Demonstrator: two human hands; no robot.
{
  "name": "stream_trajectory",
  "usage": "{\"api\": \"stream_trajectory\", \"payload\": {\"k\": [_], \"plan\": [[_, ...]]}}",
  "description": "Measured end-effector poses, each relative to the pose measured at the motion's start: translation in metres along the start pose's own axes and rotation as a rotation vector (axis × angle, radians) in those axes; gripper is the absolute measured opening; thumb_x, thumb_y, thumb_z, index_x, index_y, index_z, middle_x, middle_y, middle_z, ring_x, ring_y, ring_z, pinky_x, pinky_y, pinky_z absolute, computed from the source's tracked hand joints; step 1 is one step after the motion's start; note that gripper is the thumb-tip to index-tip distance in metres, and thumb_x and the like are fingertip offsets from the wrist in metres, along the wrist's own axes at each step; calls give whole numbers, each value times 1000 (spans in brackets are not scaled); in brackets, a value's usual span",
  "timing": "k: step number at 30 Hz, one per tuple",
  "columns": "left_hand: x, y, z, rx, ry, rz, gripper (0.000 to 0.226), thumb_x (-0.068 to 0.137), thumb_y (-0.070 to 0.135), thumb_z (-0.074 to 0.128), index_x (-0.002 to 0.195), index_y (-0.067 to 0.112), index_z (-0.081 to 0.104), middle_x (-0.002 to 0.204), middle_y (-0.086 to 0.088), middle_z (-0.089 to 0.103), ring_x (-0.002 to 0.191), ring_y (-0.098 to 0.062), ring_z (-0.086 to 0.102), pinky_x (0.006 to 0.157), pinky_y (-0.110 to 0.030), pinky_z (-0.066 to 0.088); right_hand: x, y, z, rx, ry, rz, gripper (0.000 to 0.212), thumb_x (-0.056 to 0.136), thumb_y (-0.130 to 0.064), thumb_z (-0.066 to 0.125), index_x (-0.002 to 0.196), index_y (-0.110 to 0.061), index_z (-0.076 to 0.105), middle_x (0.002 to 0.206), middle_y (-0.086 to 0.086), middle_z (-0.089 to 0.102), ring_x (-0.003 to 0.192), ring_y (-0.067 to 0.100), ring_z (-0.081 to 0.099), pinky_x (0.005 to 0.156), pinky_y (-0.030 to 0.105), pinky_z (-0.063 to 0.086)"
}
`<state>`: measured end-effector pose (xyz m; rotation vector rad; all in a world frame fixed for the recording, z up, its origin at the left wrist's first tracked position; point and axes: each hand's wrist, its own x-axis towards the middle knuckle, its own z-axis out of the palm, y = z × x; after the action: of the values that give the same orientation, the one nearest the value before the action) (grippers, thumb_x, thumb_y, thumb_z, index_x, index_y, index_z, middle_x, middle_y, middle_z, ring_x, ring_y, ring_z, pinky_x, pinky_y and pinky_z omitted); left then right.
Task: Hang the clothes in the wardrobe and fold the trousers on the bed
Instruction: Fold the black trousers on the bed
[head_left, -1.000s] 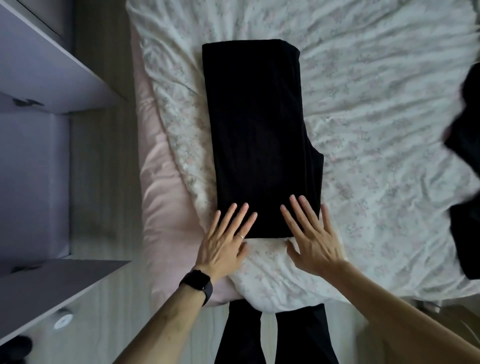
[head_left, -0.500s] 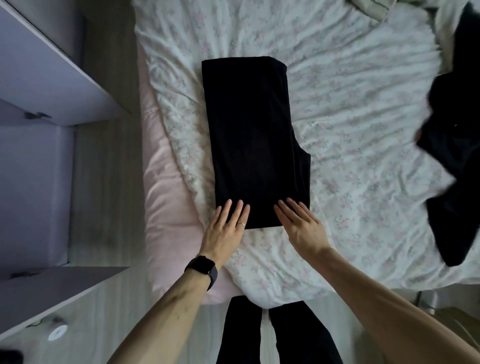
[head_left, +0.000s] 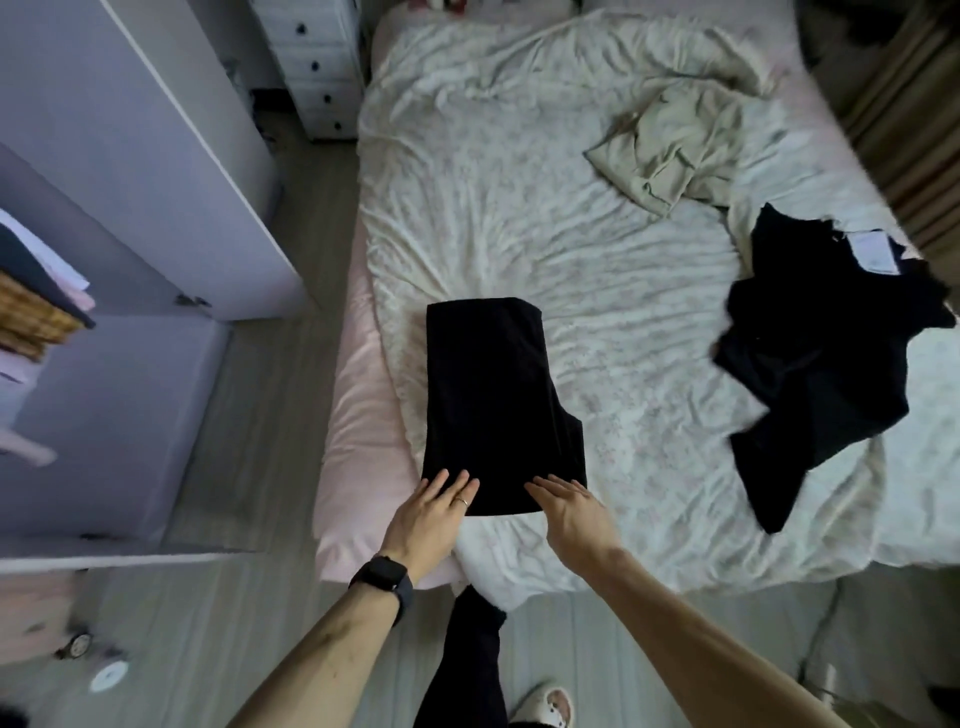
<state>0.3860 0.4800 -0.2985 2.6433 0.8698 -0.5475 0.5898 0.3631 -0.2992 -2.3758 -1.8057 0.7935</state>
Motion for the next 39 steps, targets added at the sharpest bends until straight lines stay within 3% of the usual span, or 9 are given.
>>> {"api": "stream_trajectory", "payload": {"k": [2, 6, 13, 18, 22, 26, 30, 34, 39], "plan": [[-32, 18, 7, -18, -31, 0, 74, 99, 0, 39, 162, 21, 7, 169, 1, 9, 155, -22, 8, 126, -34, 12, -37, -2, 2, 13, -45, 13, 68, 95, 3, 40, 156, -27, 37, 161, -8, 36, 150, 13, 30, 121, 29, 24], [-101, 55, 29, -81, -72, -15, 78, 94, -8, 38, 161, 25, 15, 168, 6, 15, 154, -16, 14, 123, -30, 20, -111, -10, 14, 30, -140, 9, 59, 97, -7, 43, 149, -35, 46, 149, -10, 52, 127, 23, 57, 92, 34, 51], [-156, 91, 47, -108, -58, -5, 76, 93, -10, 35, 160, 24, 23, 166, 6, 22, 153, -15, 17, 122, -30, 22, -178, -12, 28, 84, -185, -10, 42, 104, -20, 44, 141, -36, 54, 134, 0, 64, 117, 27, 62, 91, 38, 54], [-154, 91, 29, -74, 42, -122, 50, 102, 13, 44, 149, 31, 44, 151, 13, 47, 136, -15, 47, 102, -34, 46, -169, -12, 17, 76, -115, -7, 39, 103, -19, 44, 139, -28, 55, 129, 0, 66, 111, 28, 64, 81, 38, 55], [-132, 74, -1, -169, 136, -193, 31, 104, 36, 46, 132, 36, 60, 127, 12, 63, 111, -18, 62, 82, -36, 52, -142, -4, -3, 82, -2, 23, 25, 105, -29, 46, 125, -17, 55, 115, 4, 68, 95, 28, 65, 73, 39, 54], [-88, 45, -40, -318, 201, -233, 27, 103, 35, 52, 125, 25, 65, 119, 2, 67, 102, -22, 64, 73, -30, 47, -95, 2, -37, 116, 152, 49, 25, 104, -36, 49, 116, -16, 57, 104, 2, 65, 86, 26, 63, 63, 32, 46], [-37, 11, -68, -464, 204, -294, 25, 102, 34, 56, 122, 20, 65, 117, -2, 69, 102, -24, 64, 80, -36, 52, -33, 10, -56, 225, 173, 132, 25, 102, -41, 52, 112, -19, 57, 103, -3, 62, 83, 21, 59, 65, 34, 49], [40, -30, -73, -541, 211, -343, 29, 103, 31, 56, 127, 17, 63, 120, -6, 69, 105, -25, 64, 73, -26, 43, 58, 25, -55, 348, 156, 256, 23, 102, -41, 51, 113, -22, 56, 106, -2, 62, 83, 19, 55, 67, 33, 44], [128, -71, -52, -515, 138, -338, 34, 106, 29, 48, 134, 16, 62, 127, -7, 61, 116, -26, 59, 90, -32, 46, 142, 48, -24, 438, 93, 404, 23, 105, -38, 46, 115, -21, 57, 108, 3, 65, 88, 21, 57, 73, 34, 46]]}}
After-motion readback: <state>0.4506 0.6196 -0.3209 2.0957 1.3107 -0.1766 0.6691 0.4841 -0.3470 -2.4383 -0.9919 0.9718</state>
